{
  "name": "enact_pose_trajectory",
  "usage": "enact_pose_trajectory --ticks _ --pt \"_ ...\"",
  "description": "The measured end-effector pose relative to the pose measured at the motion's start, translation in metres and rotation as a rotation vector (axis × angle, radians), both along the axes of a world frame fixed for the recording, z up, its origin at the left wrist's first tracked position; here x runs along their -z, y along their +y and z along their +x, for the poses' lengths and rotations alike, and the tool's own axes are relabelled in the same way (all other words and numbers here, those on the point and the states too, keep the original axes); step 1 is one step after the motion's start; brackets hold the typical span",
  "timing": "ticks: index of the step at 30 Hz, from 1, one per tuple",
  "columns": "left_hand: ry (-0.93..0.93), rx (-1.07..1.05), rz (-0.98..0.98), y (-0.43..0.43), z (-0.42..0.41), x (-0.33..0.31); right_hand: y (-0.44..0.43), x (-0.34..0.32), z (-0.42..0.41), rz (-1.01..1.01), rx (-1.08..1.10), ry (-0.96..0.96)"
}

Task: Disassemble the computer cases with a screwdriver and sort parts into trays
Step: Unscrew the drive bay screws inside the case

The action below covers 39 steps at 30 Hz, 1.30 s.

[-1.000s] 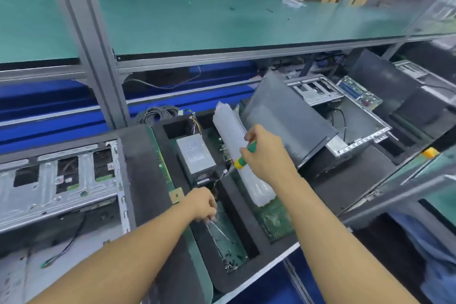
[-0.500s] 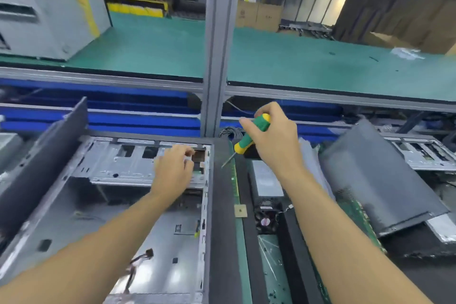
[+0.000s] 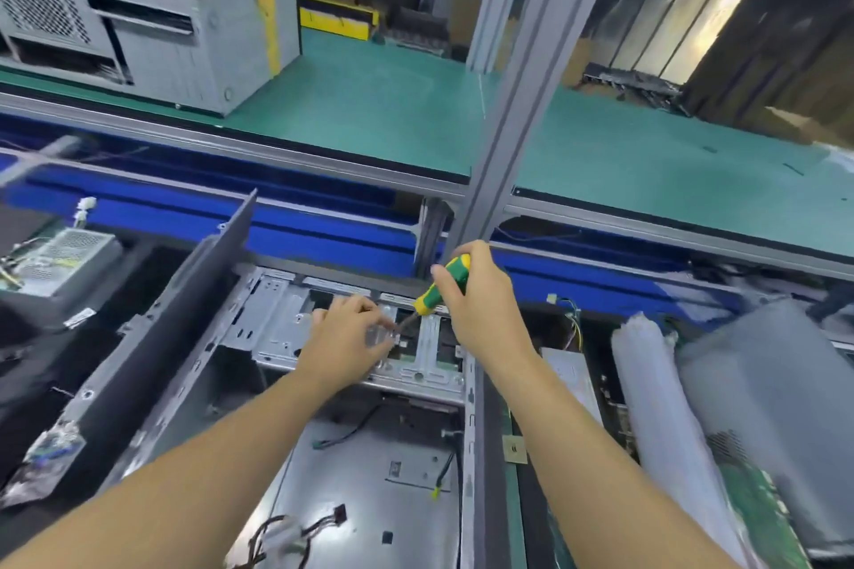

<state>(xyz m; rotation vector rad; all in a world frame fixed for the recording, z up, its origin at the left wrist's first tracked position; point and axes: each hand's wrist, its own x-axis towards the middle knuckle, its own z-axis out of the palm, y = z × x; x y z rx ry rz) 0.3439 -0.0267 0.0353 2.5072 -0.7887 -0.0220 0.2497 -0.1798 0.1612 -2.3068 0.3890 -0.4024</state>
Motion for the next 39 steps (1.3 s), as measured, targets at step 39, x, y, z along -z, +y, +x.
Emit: enact_pose_trajectory --ticks 39 --pt "0.033 -0.032 -0.107 -0.001 0.007 0.012 0.007 -0.026 0.04 -0.622 -0.14 0.297"
